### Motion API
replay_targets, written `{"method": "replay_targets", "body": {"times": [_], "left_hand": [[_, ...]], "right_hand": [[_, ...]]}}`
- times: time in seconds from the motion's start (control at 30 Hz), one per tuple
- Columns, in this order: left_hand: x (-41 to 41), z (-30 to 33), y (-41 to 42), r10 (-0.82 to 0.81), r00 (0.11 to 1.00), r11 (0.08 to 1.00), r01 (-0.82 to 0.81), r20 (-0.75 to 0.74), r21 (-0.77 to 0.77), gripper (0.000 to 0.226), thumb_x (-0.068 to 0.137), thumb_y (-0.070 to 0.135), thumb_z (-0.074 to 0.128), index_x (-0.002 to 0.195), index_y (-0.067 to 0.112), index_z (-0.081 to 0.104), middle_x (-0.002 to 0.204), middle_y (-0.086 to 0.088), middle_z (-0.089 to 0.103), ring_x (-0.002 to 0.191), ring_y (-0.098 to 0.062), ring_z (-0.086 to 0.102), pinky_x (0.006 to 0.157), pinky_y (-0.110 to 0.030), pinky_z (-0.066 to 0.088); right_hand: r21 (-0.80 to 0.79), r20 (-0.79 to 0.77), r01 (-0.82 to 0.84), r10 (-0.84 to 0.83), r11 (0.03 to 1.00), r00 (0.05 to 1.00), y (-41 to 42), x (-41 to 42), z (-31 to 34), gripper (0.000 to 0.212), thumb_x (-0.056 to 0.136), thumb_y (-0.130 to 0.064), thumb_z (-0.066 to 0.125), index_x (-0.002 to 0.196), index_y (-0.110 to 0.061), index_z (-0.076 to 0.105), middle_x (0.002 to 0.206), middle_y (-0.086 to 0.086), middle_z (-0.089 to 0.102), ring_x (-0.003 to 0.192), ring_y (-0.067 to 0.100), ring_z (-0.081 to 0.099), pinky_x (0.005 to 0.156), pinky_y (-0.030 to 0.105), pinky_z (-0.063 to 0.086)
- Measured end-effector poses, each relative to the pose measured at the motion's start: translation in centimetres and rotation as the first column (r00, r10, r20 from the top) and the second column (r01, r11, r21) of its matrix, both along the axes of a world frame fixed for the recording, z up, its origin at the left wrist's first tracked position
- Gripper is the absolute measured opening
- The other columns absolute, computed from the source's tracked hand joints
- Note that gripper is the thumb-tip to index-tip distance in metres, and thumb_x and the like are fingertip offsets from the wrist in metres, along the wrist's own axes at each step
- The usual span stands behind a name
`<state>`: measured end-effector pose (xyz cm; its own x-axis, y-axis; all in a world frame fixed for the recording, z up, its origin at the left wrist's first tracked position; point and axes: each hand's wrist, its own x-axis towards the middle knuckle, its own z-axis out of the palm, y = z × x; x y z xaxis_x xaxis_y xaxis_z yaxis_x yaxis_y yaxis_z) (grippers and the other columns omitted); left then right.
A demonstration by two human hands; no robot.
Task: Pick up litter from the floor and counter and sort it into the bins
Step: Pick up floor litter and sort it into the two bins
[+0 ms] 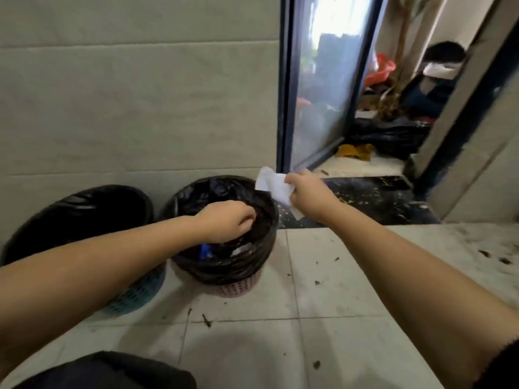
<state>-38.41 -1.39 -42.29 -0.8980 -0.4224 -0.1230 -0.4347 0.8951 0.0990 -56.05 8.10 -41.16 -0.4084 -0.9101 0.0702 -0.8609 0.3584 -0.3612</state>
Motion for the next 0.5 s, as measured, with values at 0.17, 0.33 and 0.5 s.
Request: {"method": "replay_targets", "body": {"times": [0.17, 0.33, 0.5], "left_hand": [[9.2, -2.9, -3.2, -0.018, 0.993, 0.988, 0.0, 0.113, 0.156, 0.036, 0.099, 0.042, 0.04, 0.118, 0.018, 0.061, 0.114, -0.006, 0.063, 0.104, -0.025, 0.06, 0.086, -0.039, 0.05], [12.0, -7.7, -3.5, -0.226, 0.952, 0.971, 0.236, 0.207, -0.026, 0.045, 0.098, 0.048, 0.033, 0.117, 0.014, 0.056, 0.114, -0.008, 0.063, 0.107, -0.028, 0.058, 0.086, -0.038, 0.045], [12.5, -10.8, -4.6, -0.392, 0.919, 0.894, 0.368, -0.05, -0.256, 0.044, 0.089, 0.049, 0.034, 0.078, 0.018, 0.064, 0.069, 0.002, 0.07, 0.059, -0.02, 0.065, 0.052, -0.025, 0.048]], "right_hand": [[0.154, -0.018, -0.182, 0.187, 0.971, 0.982, -8.2, 6.9, -3.1, 0.04, 0.089, -0.003, 0.048, 0.128, -0.005, 0.053, 0.126, 0.023, 0.048, 0.113, 0.039, 0.053, 0.093, 0.037, 0.043], [0.438, -0.019, -0.164, 0.191, 0.884, 0.981, -10.9, 9.1, -9.0, 0.041, 0.092, -0.007, 0.05, 0.133, -0.002, 0.048, 0.136, 0.025, 0.042, 0.119, 0.039, 0.049, 0.098, 0.035, 0.042], [0.764, 0.038, -0.162, 0.207, 0.625, 0.978, -11.6, 8.5, -14.0, 0.059, 0.095, -0.014, 0.048, 0.149, -0.011, 0.026, 0.156, 0.016, 0.025, 0.141, 0.033, 0.031, 0.114, 0.036, 0.029]]}}
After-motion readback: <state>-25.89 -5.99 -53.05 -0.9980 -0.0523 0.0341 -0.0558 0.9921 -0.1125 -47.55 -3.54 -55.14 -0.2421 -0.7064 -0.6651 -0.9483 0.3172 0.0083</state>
